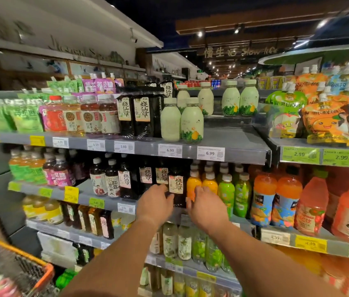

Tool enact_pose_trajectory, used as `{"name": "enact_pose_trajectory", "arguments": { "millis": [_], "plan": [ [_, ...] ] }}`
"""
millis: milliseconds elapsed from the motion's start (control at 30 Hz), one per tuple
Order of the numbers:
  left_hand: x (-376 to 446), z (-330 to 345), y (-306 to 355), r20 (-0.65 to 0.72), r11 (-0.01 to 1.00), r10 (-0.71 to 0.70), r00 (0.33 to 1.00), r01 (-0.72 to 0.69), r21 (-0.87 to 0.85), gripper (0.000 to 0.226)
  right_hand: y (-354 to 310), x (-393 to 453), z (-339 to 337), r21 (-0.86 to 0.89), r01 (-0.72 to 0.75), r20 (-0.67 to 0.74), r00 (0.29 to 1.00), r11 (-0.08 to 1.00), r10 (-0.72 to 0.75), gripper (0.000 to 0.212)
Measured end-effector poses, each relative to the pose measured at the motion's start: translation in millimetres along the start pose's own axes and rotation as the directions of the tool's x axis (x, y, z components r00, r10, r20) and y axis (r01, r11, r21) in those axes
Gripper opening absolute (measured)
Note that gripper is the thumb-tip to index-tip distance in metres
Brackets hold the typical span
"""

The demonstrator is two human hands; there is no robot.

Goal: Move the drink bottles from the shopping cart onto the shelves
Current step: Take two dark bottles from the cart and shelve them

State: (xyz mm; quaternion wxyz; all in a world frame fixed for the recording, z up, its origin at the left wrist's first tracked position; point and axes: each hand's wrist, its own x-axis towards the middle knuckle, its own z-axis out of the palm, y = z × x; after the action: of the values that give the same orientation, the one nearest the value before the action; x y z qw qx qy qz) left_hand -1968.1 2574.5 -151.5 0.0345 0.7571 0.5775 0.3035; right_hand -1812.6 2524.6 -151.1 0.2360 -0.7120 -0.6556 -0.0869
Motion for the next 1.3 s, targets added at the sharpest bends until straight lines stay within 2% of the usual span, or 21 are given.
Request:
{"name": "enact_pose_trajectory", "arguments": {
  "millis": [167,333,500,600,700,867,1167,1300],
  "plan": [
    [-42,-61,-88,-0.063,0.986,-0.141,0.988,0.146,0.075,0.026,-104,-9,22,0.118,0.135,0.07,0.987,0.984,-0.144,0.025],
    [-95,-137,-184,-0.146,0.932,-0.315,0.938,0.335,0.139,0.027,-224,-36,44,0.256,0.282,0.084,0.946,0.925,-0.312,0.036],
    [-164,-197,-270,-0.221,0.821,-0.496,0.84,0.536,0.195,0.025,-338,-80,69,0.361,0.381,0.119,0.887,0.851,-0.447,0.037],
    [-207,-226,-307,-0.275,0.723,-0.611,0.743,0.664,0.188,0.027,-394,-107,83,0.422,0.468,0.146,0.81,0.777,-0.567,0.036],
    [-239,-247,-337,-0.301,0.66,-0.664,0.684,0.726,0.195,0.025,-440,-126,94,0.458,0.489,0.185,0.764,0.742,-0.618,0.036],
    [-262,-264,-377,-0.366,0.557,-0.727,0.581,0.81,0.182,0.026,-492,-132,117,0.538,0.499,0.247,0.677,0.679,-0.694,0.043],
    [-213,-235,-439,-0.346,0.49,-0.779,0.522,0.852,0.182,0.029,-523,-61,186,0.489,0.513,0.316,0.649,0.705,-0.692,0.042],
    [-196,-217,-463,-0.344,0.458,-0.806,0.481,0.876,0.151,0.029,-538,-32,223,0.474,0.546,0.341,0.61,0.691,-0.715,0.039]
  ]
}}
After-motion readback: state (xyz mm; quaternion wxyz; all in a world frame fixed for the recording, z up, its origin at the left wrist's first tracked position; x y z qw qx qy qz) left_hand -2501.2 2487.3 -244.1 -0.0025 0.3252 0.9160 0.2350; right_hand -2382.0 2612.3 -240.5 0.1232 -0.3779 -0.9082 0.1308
